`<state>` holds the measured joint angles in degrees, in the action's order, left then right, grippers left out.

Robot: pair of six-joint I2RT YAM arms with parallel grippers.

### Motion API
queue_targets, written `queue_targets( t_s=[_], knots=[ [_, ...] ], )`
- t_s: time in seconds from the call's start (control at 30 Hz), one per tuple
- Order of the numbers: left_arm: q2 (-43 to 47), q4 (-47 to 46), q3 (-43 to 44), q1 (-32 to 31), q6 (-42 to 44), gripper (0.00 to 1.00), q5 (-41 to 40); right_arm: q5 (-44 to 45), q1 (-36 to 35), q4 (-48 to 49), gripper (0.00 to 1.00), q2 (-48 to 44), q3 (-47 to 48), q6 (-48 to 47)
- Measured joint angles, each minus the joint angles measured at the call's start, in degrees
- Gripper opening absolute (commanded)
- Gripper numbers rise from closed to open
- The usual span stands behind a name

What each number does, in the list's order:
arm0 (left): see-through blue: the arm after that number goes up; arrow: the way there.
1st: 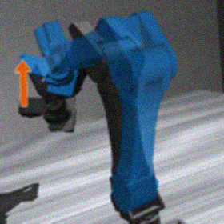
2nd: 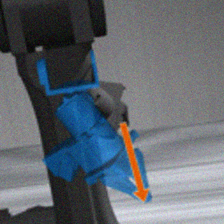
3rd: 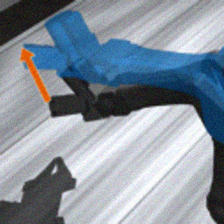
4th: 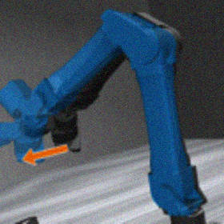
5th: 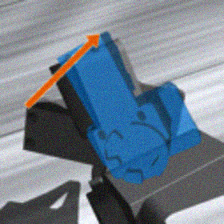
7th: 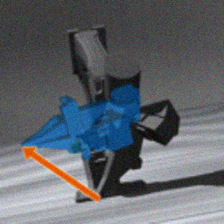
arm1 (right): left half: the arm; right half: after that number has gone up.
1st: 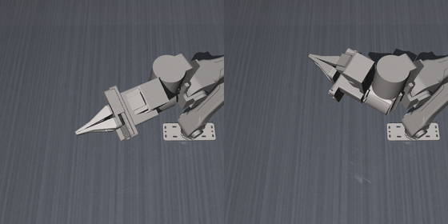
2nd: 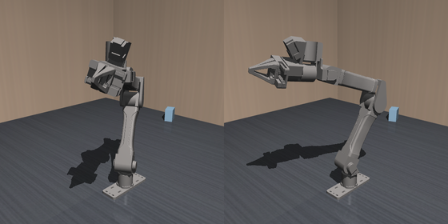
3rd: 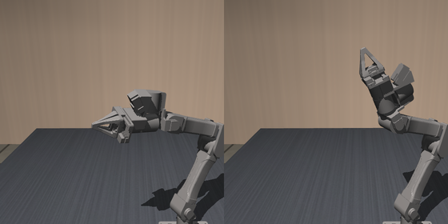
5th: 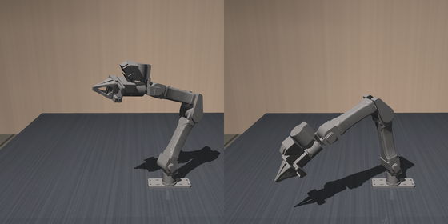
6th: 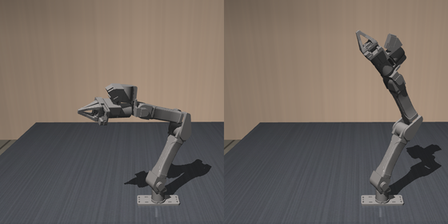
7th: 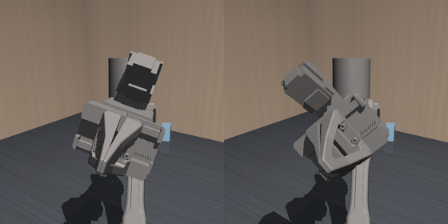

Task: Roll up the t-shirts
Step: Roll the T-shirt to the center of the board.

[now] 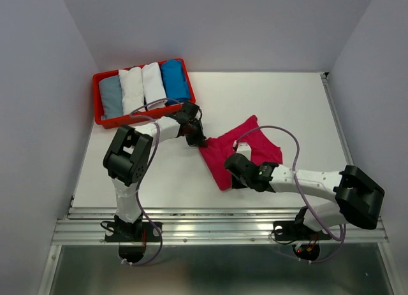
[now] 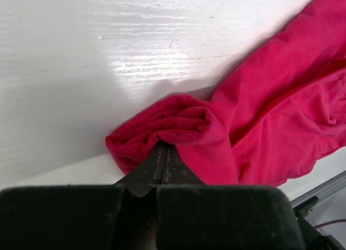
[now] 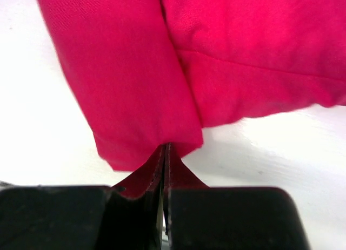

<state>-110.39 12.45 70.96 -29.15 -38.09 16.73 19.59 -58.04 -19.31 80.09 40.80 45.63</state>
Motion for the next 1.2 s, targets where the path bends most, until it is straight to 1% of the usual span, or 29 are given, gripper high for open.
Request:
queue_targets(
  t_s=[0.1, 0.23, 0.27, 0.3, 0.33, 0.4, 0.43, 0.57, 0.63, 0.7, 0.73, 0.77, 1.0, 1.13, 1.17, 1.2],
  knots=[
    [2.0, 2.7, 0.5, 0.0, 0.7, 0.0, -2.3, 1.5, -0.6, -3.9, 0.1, -2.1, 2.8, -1.7],
    [7.3, 6.7, 2.5, 0.7, 1.9, 0.0, -4.8, 4.8, -2.5, -7.4, 0.2, -1.3, 10.0, -4.4],
    [8.5, 7.2, 3.1, 1.0, 2.1, 0.0, -5.1, 5.7, -3.7, -7.6, 0.28, -0.5, 12.2, -5.2],
    [10.1, 7.7, 3.8, 1.4, 2.4, 0.0, -5.4, 6.3, -4.4, -7.9, 0.33, 0.2, 13.4, -5.6],
    [12.0, 8.1, 4.1, 2.2, 2.8, 0.0, -5.6, 7.4, -5.5, -8.6, 0.41, 1.4, 15.0, -6.2],
    [15.0, 8.8, 4.1, 3.7, 3.3, 0.0, -5.9, 9.7, -7.8, -9.5, 0.48, 4.6, 18.1, -7.2],
    [16.4, 9.3, 4.1, 4.7, 3.6, 0.02, -6.0, 10.6, -9.1, -10.0, 0.55, 6.5, 19.3, -7.5],
    [20.6, 10.4, 2.4, 8.2, 4.4, 0.07, -6.3, 14.6, -12.6, -13.5, 0.7, 13.2, 22.9, -8.6],
    [22.2, 11.0, 1.0, 9.8, 4.7, 0.08, -6.3, 16.5, -13.9, -15.3, 0.72, 16.2, 24.4, -9.1],
    [23.6, 11.4, -1.3, 11.1, 5.0, 0.14, -6.3, 18.6, -14.8, -17.2, 0.73, 18.8, 25.6, -9.2],
    [24.0, 11.6, -2.4, 11.3, 5.0, 0.15, -6.3, 19.6, -14.9, -18.1, 0.74, 19.8, 26.1, -9.2],
    [24.3, 11.9, -3.1, 11.5, 5.1, 0.19, -6.2, 20.7, -15.3, -19.0, 0.74, 20.7, 26.7, -9.3],
    [24.9, 12.2, -7.6, 11.8, 5.2, 0.21, -5.1, 24.7, -15.5, -21.2, 0.75, 25.0, 27.7, -10.1],
    [24.9, 12.1, -8.0, 11.8, 5.2, 0.21, -4.5, 25.8, -15.5, -20.7, 0.65, 25.5, 26.9, -10.6],
    [24.9, 11.9, -8.2, 11.8, 5.2, 0.21, -4.5, 25.9, -15.6, -20.4, 0.58, 25.5, 26.5, -10.6],
    [24.9, 11.8, -8.4, 11.8, 5.2, 0.21, -4.3, 26.1, -15.6, -19.9, 0.54, 25.5, 25.4, -11.0]
  ],
)
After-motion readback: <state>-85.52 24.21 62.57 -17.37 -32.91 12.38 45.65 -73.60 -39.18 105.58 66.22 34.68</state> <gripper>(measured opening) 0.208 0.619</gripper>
